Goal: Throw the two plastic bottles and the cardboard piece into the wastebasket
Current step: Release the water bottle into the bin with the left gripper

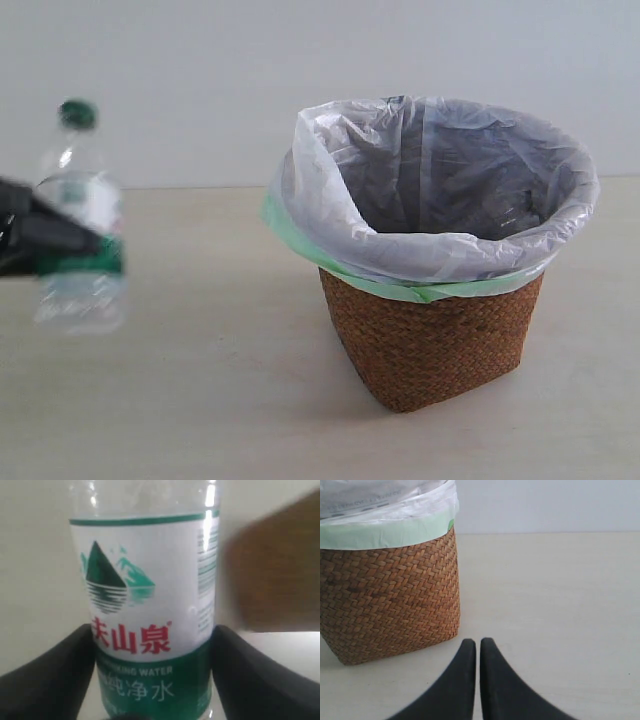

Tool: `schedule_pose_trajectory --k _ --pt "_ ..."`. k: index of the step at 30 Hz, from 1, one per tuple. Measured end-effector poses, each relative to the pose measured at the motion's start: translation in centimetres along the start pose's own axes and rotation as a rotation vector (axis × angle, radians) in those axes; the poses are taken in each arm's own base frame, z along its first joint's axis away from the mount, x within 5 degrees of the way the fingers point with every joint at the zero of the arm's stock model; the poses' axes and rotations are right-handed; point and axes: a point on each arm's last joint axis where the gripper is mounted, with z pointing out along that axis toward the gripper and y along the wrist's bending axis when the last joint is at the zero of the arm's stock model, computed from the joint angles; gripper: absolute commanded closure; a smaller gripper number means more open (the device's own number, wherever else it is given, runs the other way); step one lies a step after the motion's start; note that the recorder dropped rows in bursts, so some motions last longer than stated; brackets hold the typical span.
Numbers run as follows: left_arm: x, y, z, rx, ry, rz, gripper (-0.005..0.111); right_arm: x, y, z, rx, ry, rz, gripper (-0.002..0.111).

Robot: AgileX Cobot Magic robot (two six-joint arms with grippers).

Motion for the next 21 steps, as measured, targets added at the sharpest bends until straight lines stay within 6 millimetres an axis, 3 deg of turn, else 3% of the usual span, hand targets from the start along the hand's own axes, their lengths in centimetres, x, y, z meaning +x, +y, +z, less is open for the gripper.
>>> schedule_pose_trajectory --k 1,3,4,6,8,11,13,17,21 --pt "-1.2 -1.6 0.5 0.139 -0.028 0.012 0.068 0.0 0.0 0.0 0.0 0.0 0.0 0.108" --pt "-4.8 -6.0 0.8 0.447 -0.12 0.052 0.034 0.0 0.0 0.0 0.0 0.0 0.0 0.108" --pt "-6.3 -8.0 0.6 0.549 -0.152 0.071 0.025 0.0 0.0 0.0 0.0 0.0 0.0 0.108" --pt "-9.6 -12.6 -0.1 0.689 -0.22 0.137 0.022 0.0 0.0 0.0 0.0 0.0 0.0 0.108" --pt "-11.5 -16.5 -0.6 0.702 -0.221 0.168 0.022 0.0 0.0 0.0 0.0 0.0 0.0 0.108" --pt "-12.1 -19.4 0.0 0.553 -0.134 0.202 0.022 0.0 0.0 0.0 0.0 0.0 0.0 0.108" --pt "-12.1 -19.3 0.8 0.428 -0.088 0.209 0.022 0.0 0.0 0.0 0.0 0.0 0.0 0.108" --pt "-11.9 -16.2 2.4 0.09 0.001 0.2 0.022 0.0 0.0 0.0 0.0 0.0 0.0 0.108" --pt "-10.8 -13.9 2.3 -0.153 0.144 0.271 0.022 0.0 0.0 0.0 0.0 0.0 0.0 0.108"
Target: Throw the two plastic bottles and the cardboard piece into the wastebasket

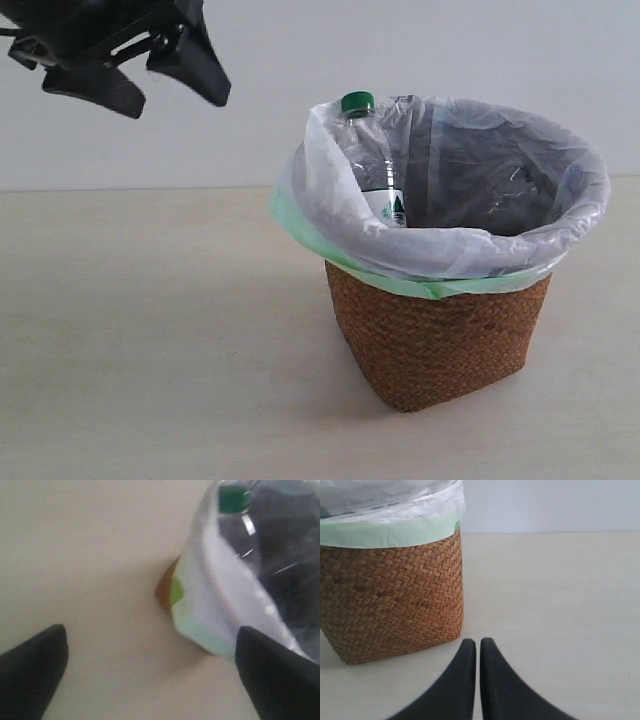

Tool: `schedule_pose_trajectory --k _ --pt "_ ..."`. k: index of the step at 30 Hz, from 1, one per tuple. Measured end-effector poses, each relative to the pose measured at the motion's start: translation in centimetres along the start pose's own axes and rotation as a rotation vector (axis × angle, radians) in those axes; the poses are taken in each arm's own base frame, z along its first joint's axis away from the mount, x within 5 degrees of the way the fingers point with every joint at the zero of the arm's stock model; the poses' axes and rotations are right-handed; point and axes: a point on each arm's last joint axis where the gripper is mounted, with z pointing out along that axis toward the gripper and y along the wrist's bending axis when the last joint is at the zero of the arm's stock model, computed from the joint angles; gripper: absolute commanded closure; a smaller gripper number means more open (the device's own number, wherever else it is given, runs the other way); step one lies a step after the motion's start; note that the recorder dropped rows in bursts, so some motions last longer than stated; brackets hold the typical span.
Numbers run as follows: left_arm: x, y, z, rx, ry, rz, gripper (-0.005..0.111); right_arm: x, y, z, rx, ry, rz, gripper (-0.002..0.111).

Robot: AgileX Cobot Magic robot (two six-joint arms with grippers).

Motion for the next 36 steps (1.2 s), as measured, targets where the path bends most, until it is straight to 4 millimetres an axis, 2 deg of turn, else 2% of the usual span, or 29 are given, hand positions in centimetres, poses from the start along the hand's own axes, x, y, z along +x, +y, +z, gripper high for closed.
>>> schedule_pose_trajectory --k 4,7,8,9,12,13,20,24,28,31,36 --pt "1.1 0.5 -0.1 -0.055 0.118 0.022 0.022 0.0 0.0 0.0 0.0 0.0 0.0 0.108" --pt "1.2 0.4 -0.1 -0.039 0.138 0.032 0.024 0.0 0.0 0.0 0.0 0.0 0.0 0.108" --pt "1.3 0.3 0.0 -0.028 0.14 0.028 0.03 0.0 0.0 0.0 0.0 0.0 0.0 0.108" --pt "1.5 0.3 0.2 -0.02 0.151 0.022 0.045 0.0 0.0 0.0 0.0 0.0 0.0 0.108" --pt "2.5 0.8 1.2 -0.037 0.202 0.015 0.097 0.0 0.0 0.0 0.0 0.0 0.0 0.108" --pt "2.8 1.0 1.5 -0.046 0.216 0.013 0.101 0.0 0.0 0.0 0.0 0.0 0.0 0.108" --pt "4.6 1.7 3.0 -0.062 0.301 0.006 0.103 0.0 0.0 0.0 0.0 0.0 0.0 0.108" --pt "6.1 1.9 3.0 -0.067 0.293 0.02 0.103 0.0 0.0 0.0 0.0 0.0 0.0 0.108" --pt "7.3 1.7 1.3 -0.084 0.137 0.021 0.103 0.0 0.0 0.0 0.0 0.0 0.0 0.108" --pt "8.6 1.4 -0.9 -0.097 -0.04 0.005 0.103 0.0 0.0 0.0 0.0 0.0 0.0 0.108" --pt "12.6 0.8 -4.3 -0.069 -0.277 -0.041 0.103 0.0 0.0 0.0 0.0 0.0 0.0 0.108"
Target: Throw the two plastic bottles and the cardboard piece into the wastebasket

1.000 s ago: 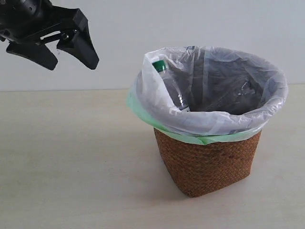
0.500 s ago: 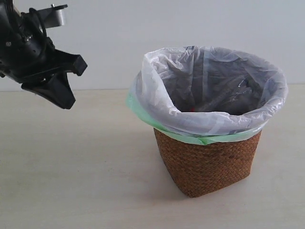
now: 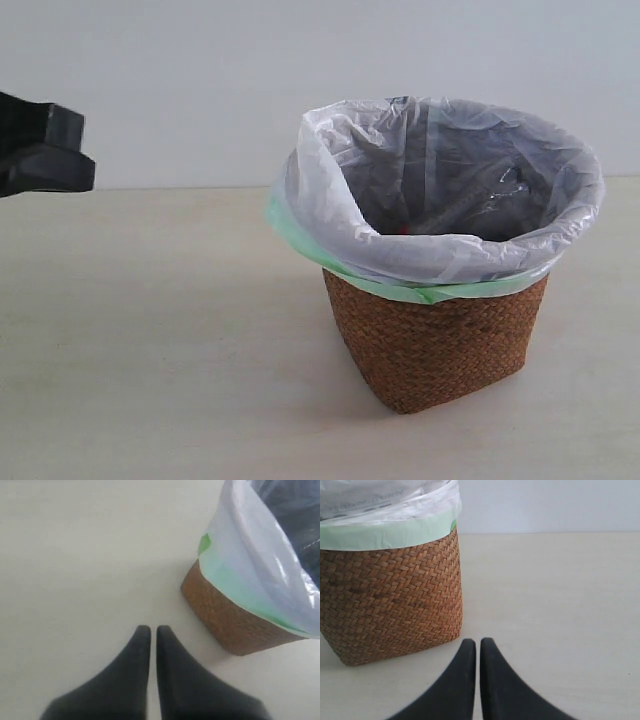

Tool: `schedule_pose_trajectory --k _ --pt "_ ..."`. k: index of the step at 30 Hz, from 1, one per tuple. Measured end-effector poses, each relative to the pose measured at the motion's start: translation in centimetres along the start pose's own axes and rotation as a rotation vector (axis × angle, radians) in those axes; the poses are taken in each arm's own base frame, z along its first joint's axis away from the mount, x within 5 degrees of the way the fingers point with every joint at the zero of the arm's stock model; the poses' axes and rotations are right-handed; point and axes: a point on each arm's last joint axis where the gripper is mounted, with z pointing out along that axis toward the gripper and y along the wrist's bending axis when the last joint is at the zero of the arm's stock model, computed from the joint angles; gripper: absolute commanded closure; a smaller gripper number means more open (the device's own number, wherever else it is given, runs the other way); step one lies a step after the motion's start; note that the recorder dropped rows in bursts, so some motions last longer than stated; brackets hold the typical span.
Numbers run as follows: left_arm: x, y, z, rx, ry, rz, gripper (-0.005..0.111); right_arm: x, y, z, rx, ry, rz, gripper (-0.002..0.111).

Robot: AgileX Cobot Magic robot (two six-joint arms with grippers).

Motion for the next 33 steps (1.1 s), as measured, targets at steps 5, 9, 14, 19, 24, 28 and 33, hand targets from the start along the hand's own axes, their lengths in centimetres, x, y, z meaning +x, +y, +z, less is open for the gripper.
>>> schedule_pose_trajectory --k 5,9,14,19,24,28,33 --pt "4.6 0.6 -2.0 0.03 -0.143 -0.087 0.103 0.0 0.0 0.0 0.0 0.0 0.0 0.108" --pt "8.0 1.5 -2.4 0.018 -0.234 -0.125 0.103 0.0 0.0 0.0 0.0 0.0 0.0 0.108" --pt "11.6 2.4 -2.0 0.011 -0.231 -0.178 0.103 0.0 0.0 0.0 0.0 0.0 0.0 0.108" --pt "13.2 2.6 -1.3 0.025 -0.176 -0.253 0.103 0.0 0.0 0.0 0.0 0.0 0.0 0.108" --pt "13.2 2.6 -1.3 0.025 -0.176 -0.253 0.103 0.0 0.0 0.0 0.0 0.0 0.0 0.108" --pt "13.2 2.6 -1.3 0.025 -0.178 -0.248 0.103 0.0 0.0 0.0 0.0 0.0 0.0 0.108" --pt "12.9 2.8 -3.9 0.002 -0.406 -0.118 0.103 0.0 0.0 0.0 0.0 0.0 0.0 0.108"
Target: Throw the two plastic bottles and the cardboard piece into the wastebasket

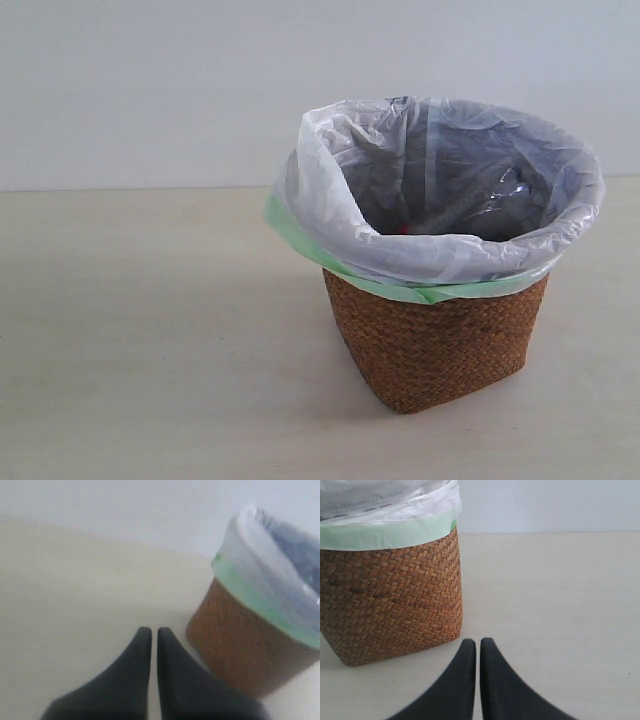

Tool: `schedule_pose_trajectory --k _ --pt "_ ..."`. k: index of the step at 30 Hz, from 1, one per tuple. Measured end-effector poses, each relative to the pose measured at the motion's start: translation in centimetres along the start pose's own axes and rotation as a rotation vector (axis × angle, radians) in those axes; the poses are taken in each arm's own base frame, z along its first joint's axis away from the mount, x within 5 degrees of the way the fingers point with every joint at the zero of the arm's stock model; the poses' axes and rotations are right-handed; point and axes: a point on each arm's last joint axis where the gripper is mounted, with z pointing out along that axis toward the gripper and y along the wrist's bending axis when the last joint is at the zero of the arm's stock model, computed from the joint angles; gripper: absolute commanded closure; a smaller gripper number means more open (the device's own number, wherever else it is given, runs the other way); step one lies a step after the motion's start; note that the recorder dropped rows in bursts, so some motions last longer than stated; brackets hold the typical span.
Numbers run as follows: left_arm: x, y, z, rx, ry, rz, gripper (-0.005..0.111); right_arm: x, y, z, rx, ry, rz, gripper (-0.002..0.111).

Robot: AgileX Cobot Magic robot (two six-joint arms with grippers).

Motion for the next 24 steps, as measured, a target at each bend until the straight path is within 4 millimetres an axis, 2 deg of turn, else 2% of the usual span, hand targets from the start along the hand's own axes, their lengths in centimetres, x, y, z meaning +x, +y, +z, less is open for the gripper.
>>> schedule_pose_trajectory --k 5,9,12,17,24 --pt "-0.2 1.3 -3.5 -0.067 -0.396 0.069 0.103 0.0 0.0 0.0 0.0 0.0 0.0 0.108" --pt "1.4 2.7 -5.7 -0.134 -0.66 0.079 0.103 0.0 0.0 0.0 0.0 0.0 0.0 0.108" --pt "2.5 3.5 -6.0 -0.177 -0.753 0.084 0.103 0.0 0.0 0.0 0.0 0.0 0.0 0.108" --pt "2.9 3.6 -5.9 -0.217 -0.742 0.184 0.103 0.0 0.0 0.0 0.0 0.0 0.0 0.108" --pt "4.4 3.6 -4.8 -0.236 -0.528 0.311 0.103 0.0 0.0 0.0 0.0 0.0 0.0 0.108"
